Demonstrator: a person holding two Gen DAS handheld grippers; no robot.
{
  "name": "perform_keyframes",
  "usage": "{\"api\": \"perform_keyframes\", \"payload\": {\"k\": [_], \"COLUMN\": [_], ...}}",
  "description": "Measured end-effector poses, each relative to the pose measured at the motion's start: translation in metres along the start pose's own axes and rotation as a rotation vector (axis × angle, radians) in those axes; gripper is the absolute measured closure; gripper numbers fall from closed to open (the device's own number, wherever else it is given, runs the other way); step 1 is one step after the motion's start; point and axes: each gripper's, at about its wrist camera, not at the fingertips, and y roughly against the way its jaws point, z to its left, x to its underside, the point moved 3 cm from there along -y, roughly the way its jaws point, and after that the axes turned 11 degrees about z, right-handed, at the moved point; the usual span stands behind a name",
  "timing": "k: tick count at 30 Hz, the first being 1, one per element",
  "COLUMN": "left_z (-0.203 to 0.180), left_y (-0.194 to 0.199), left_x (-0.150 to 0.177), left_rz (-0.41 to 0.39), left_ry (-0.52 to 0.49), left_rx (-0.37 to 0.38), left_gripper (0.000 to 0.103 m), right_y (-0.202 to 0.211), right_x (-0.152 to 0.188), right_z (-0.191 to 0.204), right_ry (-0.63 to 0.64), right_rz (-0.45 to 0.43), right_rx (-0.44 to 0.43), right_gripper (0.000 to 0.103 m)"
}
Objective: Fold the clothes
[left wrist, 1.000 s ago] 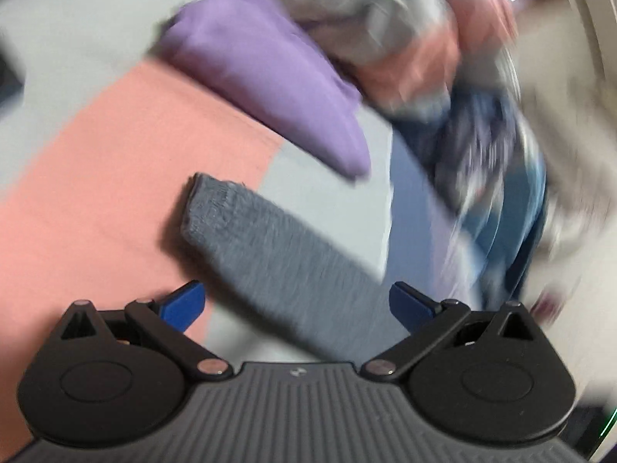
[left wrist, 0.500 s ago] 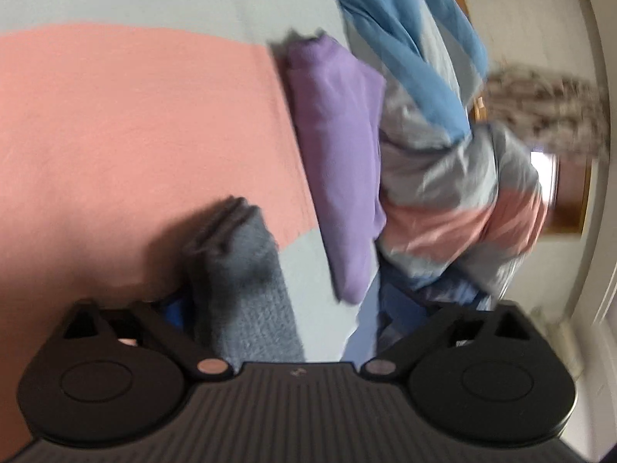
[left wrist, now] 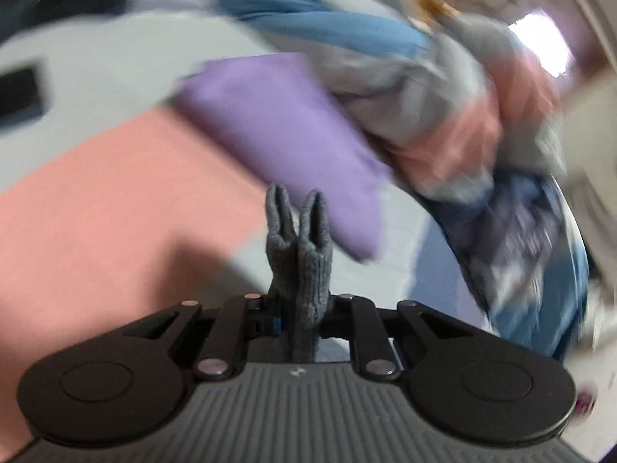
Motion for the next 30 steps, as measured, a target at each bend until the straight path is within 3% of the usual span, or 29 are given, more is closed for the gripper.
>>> {"api": "perform_keyframes", "payload": {"k": [5, 9, 13, 15, 18, 22, 25, 30], "left_z": [-0.068, -0.106, -0.125, -0.127, -0.127, -0.119, -0.113, -0.111], "left_y": [0.006, 0.005, -0.008, -0.008, 0.005, 0.013, 0.013, 0.012], "left_x": [0.021, 0.054, 0.074, 0.084, 0.087, 0.074, 0.072, 0.071], "left_rz": [0.084, 0.160, 0.211, 0.217, 0.204, 0.183, 0.196, 0.213], "left_ry": [-0.246, -0.435, -0.533, -0.562, -0.577, -0.566, -0.573, -0.584], "left_rx": [0.047, 0.023, 0.010, 0.003, 0.011, 0.010, 0.013, 0.035], "left_gripper": [0.087, 0.087, 0.087, 0.087, 0.086, 0.086, 0.086, 0.086], "right_y": [-0.049, -0.095, -0.129, -0.134, -0.134, -0.137, -0.152, -0.139], "right_x": [-0.012, -0.009, 0.016, 0.027, 0.022, 0.013, 0.016, 0.010], "right_z": [0.064, 0.103, 0.127, 0.131, 0.139, 0.152, 0.161, 0.162], "right_ry": [0.269, 0.407, 0.585, 0.663, 0.714, 0.777, 0.828, 0.842], "right_rz": [0.002, 0.027, 0.072, 0.035, 0.013, -0.006, 0.005, -0.031], "right_rx": [-0.166, -0.185, -0.160, -0.130, -0.178, -0.257, -0.296, -0.318], "right_gripper": [0.066, 0.068, 0.068, 0.068, 0.081, 0.079, 0.072, 0.075]}}
